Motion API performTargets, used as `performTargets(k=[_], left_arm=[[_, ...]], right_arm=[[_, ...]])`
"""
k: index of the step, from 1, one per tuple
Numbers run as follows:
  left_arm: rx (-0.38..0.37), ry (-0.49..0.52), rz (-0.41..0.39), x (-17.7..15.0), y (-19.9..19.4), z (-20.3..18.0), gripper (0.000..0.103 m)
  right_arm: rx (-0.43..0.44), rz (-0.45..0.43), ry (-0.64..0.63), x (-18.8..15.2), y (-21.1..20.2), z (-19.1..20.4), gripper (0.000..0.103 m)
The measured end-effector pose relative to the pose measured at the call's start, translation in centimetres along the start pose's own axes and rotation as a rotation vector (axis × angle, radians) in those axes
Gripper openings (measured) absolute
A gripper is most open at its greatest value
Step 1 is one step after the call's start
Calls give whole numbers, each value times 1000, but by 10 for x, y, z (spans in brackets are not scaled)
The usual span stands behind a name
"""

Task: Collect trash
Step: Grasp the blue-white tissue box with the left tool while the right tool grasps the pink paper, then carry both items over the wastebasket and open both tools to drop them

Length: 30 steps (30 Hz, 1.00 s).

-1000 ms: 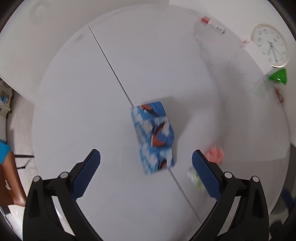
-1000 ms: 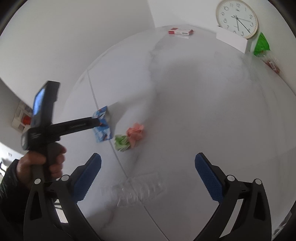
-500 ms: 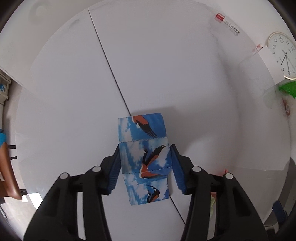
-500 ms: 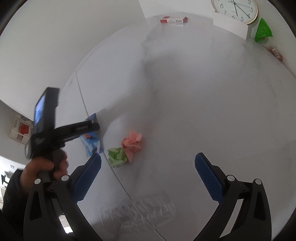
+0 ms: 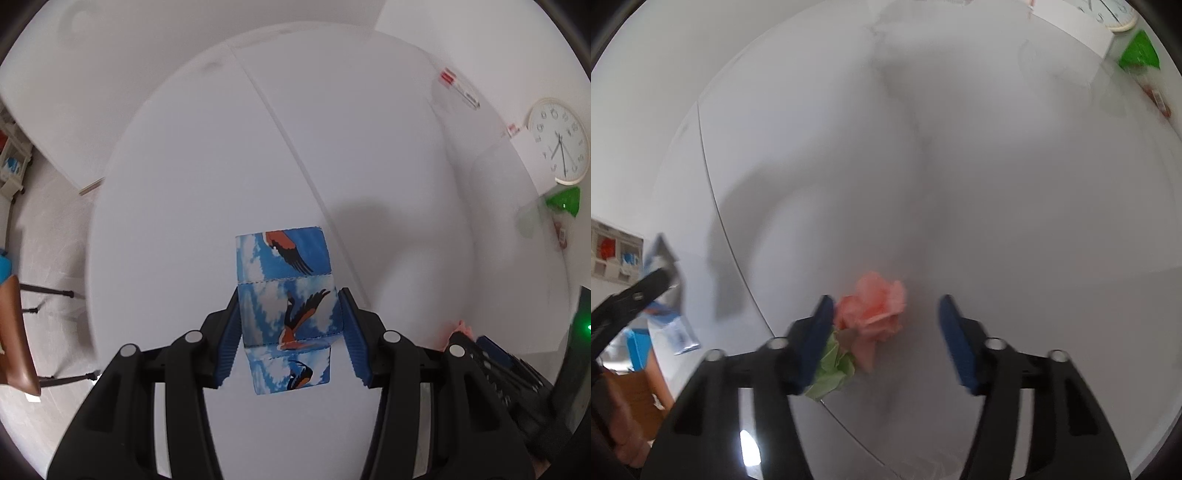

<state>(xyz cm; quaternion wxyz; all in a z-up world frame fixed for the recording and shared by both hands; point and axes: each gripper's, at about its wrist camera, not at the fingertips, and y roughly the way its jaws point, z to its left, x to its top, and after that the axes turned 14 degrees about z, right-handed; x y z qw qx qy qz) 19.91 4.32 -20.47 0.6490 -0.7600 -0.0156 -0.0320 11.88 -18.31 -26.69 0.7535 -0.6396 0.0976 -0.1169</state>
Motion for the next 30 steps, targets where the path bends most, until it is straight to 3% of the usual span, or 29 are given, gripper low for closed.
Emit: performTargets(k=[3,9,13,18,21,26,30], left_arm=[[-12,-33,-5,-11,-8,17,49],[-12,-68,-36,-26,-27,42,49],[-6,-89,-54,-52,-47,68,49],[10,-139,-83,-96,-72,106,49],[29,-182,-95,-131,-84,131,49],[71,-241,-83,-186,-84,168,49],[75,-254,-47,-214,-67,187,49]], right_arm=[[-27,-19,-28,-2,-4,5,31],[-20,-84,-46,-7,-21,1,30],[-53,-163,-121,-22,-52,9,30],[17,-228,-274,-61,-94,45,31],[43,-246,-429,-104,-110,80,31],[149,-203,-641,-165,-119,133,31],[197,-164,-799,-191,-117,171,31]])
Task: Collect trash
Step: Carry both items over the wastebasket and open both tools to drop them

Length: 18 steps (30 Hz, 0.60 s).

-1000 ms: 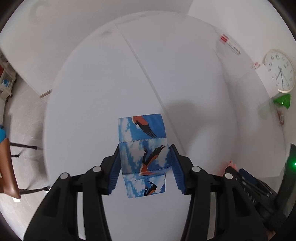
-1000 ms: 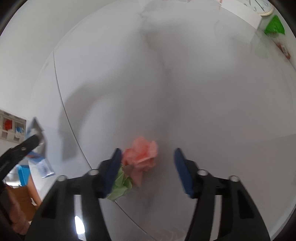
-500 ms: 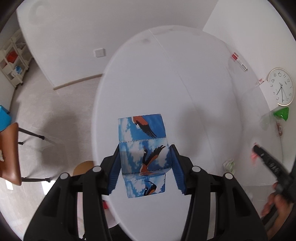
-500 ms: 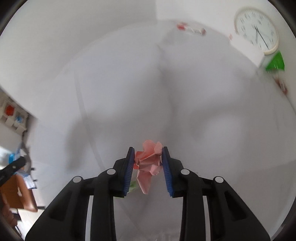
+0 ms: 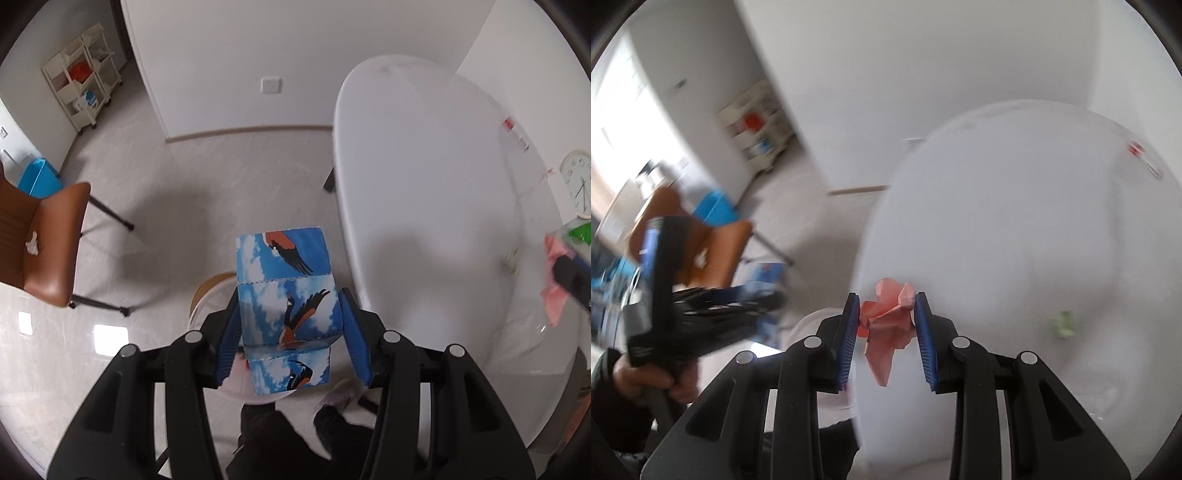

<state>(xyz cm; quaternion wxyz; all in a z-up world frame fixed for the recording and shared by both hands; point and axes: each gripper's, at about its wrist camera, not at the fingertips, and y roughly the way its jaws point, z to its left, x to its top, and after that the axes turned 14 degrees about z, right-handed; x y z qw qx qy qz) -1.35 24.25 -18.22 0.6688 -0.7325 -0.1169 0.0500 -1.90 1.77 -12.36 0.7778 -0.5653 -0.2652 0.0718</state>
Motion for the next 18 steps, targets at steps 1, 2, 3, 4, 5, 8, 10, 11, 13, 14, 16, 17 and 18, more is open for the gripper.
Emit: performTargets(k=[1,2,3,4,5,8,10,11,13,14,16,17,18], left_arm=[[-6,-2,14,-6,6,6,49],[-14,-5,31,-11,13,13,49],[-21,-10,45,-15,19,20,49],[-28,-17,54,-19,24,27,49],[-25,-28,76,-22,33,34,51],[-18,-77,121,-24,48,44,88],[-28,-90,143,-27,53,49,90],[-36,-92,147,-28,53,51,92],[-44,-99,131,-36,49,52,94],[-47,-98,119,-37,46,53,95],[-43,-95,92,-40,37,54,95],[-39,-94,80,-41,33,54,95],[-34,-92,65,-42,28,53,95]], right_arm=[[8,6,-24,2,1,9,31],[14,11,-44,2,2,17,31],[17,16,-63,2,3,25,31],[18,20,-83,6,4,27,31],[19,23,-96,6,4,35,31],[25,37,-120,4,6,46,31],[25,45,-130,5,7,55,31],[23,48,-136,5,7,56,31],[22,53,-146,0,5,62,32],[21,55,-150,0,7,64,32],[22,62,-158,-1,8,66,32],[24,65,-163,-1,8,68,32],[24,67,-167,-1,9,70,33]])
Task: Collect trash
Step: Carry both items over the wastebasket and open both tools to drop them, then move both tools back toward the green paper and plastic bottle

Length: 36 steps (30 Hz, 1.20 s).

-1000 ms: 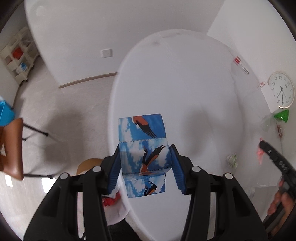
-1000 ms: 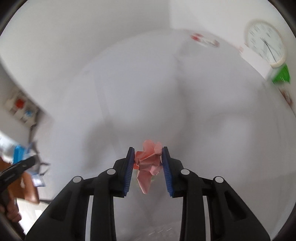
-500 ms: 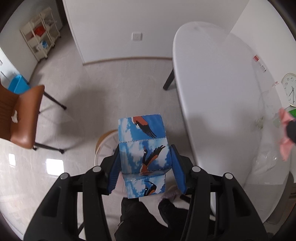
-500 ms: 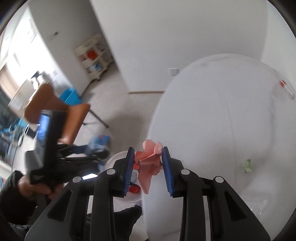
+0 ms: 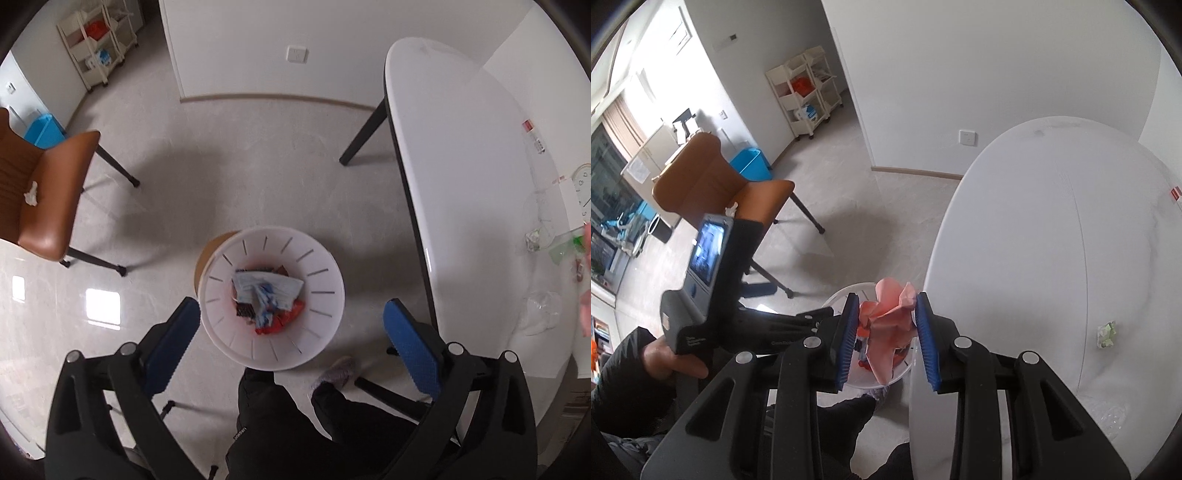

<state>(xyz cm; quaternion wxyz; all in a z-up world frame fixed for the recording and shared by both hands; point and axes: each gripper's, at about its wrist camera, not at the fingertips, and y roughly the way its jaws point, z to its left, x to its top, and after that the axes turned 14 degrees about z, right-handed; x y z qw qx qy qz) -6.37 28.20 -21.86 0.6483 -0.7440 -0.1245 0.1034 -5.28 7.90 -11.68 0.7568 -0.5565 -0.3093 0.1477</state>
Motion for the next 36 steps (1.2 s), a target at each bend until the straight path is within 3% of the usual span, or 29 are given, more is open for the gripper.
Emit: performTargets(k=[8,15,16,18,21,23,26,36], left_arm=[[76,-59,-69,-5,-35,23,95],[124,-162,-94,-12,-52,58,95],[129,-172,-98,-14,-53,60,95],[134,-185,-99,-15,-56,64,95],[136,-196,-100,-17,-58,64,95],[137,-193,-104,-18,-60,62,95],[136,-180,-115,-18,-65,55,95],[132,-115,-143,-12,-74,32,95]], right_arm=[[30,51,-63,9,22,23,34],[63,158,-150,21,73,46,35],[65,176,-168,23,83,50,37],[72,209,-199,26,96,56,61],[50,214,-195,31,103,59,88],[42,202,-173,32,97,56,96],[31,163,-124,33,80,46,100],[-14,67,47,21,31,0,100]])
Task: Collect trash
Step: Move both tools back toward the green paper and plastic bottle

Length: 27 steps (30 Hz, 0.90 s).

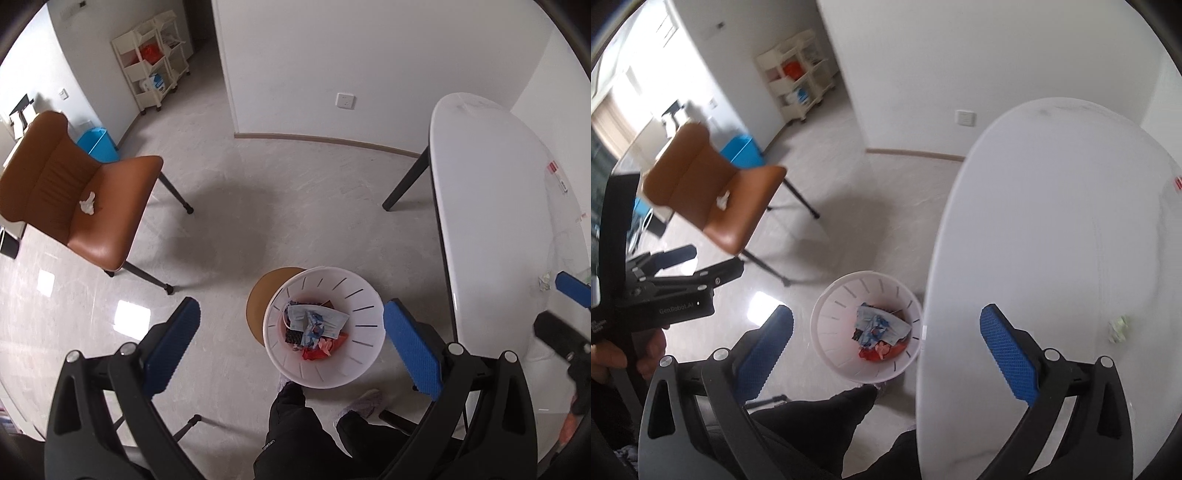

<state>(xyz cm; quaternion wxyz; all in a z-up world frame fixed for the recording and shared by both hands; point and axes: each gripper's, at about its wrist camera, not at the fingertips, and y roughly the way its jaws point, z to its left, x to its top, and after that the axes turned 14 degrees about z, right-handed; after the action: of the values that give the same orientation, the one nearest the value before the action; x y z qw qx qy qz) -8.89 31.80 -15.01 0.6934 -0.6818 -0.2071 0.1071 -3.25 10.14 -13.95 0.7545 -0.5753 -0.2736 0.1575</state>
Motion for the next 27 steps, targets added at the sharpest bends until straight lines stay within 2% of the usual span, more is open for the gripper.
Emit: performTargets(k=[5,18,24,27], left_arm=[[-4,28,-2,1,0,-8,95],[-2,94,-14,3,-8,-28,95],[-26,250,-32,11,-13,-78,95],[-63,351,-27,15,-13,-118,95]], right_arm=[[3,-12,47,-6,-4,-13,100],[-11,-23,83,-20,-8,-19,100],[-65,-42,151,-48,-19,-47,100],[-101,-72,245,-75,-32,-75,100]])
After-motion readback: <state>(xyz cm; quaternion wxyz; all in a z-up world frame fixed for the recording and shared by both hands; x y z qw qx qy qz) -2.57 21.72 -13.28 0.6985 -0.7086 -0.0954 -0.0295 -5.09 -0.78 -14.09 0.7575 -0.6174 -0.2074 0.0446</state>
